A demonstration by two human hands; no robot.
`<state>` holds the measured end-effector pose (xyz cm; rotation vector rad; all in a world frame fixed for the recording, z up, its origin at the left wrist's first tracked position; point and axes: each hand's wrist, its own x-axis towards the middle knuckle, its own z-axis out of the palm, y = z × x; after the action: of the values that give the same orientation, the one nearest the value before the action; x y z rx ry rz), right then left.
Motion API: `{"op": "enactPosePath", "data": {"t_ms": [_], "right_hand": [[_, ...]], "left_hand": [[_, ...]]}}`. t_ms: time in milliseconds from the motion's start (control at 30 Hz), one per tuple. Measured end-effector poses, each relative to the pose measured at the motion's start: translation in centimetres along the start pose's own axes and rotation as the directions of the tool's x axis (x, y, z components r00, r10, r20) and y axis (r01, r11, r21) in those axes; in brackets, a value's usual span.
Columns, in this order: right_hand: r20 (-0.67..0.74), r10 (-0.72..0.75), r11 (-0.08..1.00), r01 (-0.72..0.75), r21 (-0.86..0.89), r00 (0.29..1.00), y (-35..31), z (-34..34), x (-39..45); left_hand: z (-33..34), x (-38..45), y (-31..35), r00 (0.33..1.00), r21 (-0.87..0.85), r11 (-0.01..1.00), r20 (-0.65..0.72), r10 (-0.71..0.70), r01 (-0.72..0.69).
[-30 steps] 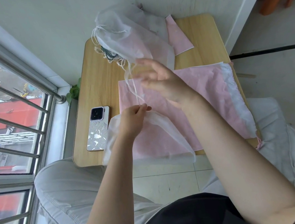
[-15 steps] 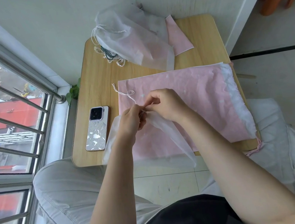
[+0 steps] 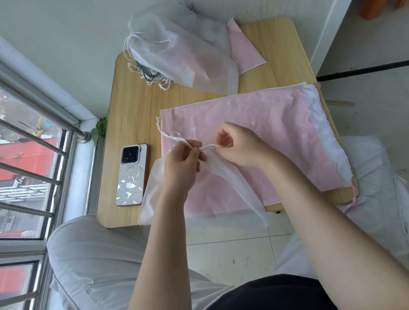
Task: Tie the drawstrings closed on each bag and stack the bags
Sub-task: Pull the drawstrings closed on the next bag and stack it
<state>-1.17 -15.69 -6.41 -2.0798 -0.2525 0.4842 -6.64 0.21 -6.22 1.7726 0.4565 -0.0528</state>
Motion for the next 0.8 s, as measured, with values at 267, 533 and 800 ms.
{"op": "enactPosePath", "data": {"t_ms": [267,533,800], "right_hand": [[-0.005,-0.106,0.987,0.106,0.124,0.994,-0.9,1.2,-0.9],[-0.124,-0.143,0.989,0.145,0.005,0.982,-1.5,2.2,-1.0],[-0.172,-0.114,0.993,0.116,0.007,0.978,-1.2,2.5,-0.8]], "left_hand": [[0.1,-0.5,0.5,0.995,0.268,0.958,0.006,0.104,-0.102],[-0.3,-0.5,0.2,0.987,0.096,0.995,-0.159,-0.007,0.023],[-0.5,-1.1,-0.1,0.997,0.122,0.992,-0.075,-0.013,0.022]]}}
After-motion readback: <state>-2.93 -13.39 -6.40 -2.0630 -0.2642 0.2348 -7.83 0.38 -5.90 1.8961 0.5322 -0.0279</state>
